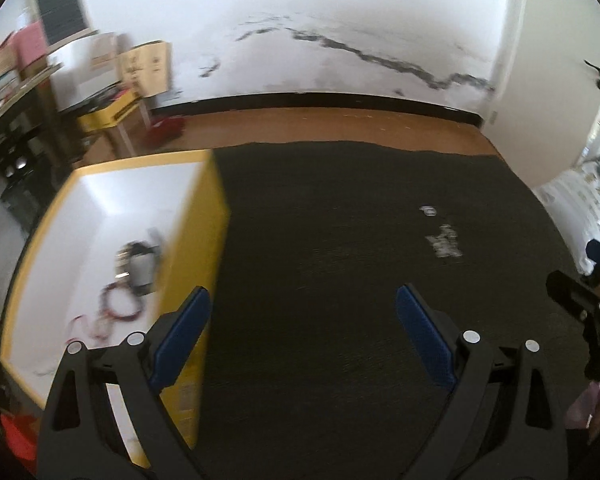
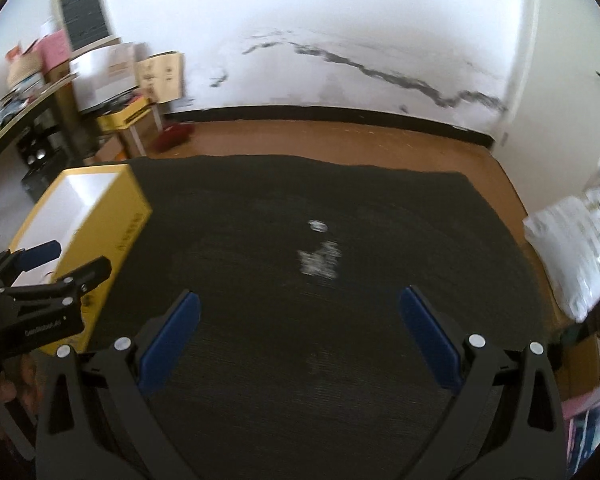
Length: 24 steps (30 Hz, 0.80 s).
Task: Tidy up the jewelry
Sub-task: 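Move both tools back toward the silver chain on the rug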
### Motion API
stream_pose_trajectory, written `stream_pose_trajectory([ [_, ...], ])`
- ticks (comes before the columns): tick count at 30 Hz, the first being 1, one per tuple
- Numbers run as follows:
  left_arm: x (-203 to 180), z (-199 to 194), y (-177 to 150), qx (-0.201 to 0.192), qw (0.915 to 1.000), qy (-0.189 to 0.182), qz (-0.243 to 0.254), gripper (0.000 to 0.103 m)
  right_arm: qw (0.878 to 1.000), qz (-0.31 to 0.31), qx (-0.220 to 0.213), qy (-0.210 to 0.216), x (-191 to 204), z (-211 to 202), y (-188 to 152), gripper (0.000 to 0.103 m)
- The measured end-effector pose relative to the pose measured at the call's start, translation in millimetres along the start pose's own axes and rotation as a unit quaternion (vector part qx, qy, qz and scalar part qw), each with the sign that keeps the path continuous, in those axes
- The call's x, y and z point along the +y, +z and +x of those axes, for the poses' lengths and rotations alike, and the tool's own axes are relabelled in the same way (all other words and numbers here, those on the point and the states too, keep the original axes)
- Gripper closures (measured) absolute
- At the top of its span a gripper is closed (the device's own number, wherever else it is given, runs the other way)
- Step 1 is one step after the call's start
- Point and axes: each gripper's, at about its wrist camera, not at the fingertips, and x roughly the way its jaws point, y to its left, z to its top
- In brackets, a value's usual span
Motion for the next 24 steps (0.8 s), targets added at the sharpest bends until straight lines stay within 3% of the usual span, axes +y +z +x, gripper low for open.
stream_pose_trajectory([
  [9, -73, 40, 18, 0.007, 0.9987, -0.027, 0.042, 0.012, 0.999, 0.042, 0.001, -0.024, -63, 14, -14, 0.007],
  [15, -94, 69, 31, 0.013, 0.9980, -0.027, 0.055, 0.012, 0.998, 0.057, 0.002, -0.025, -79, 36, -16, 0.007],
  [24, -124, 146, 47, 0.047, 0.9974, -0.043, 0.034, 0.012, 0.998, 0.051, 0.015, -0.026, -86, 72, -37, 0.007],
])
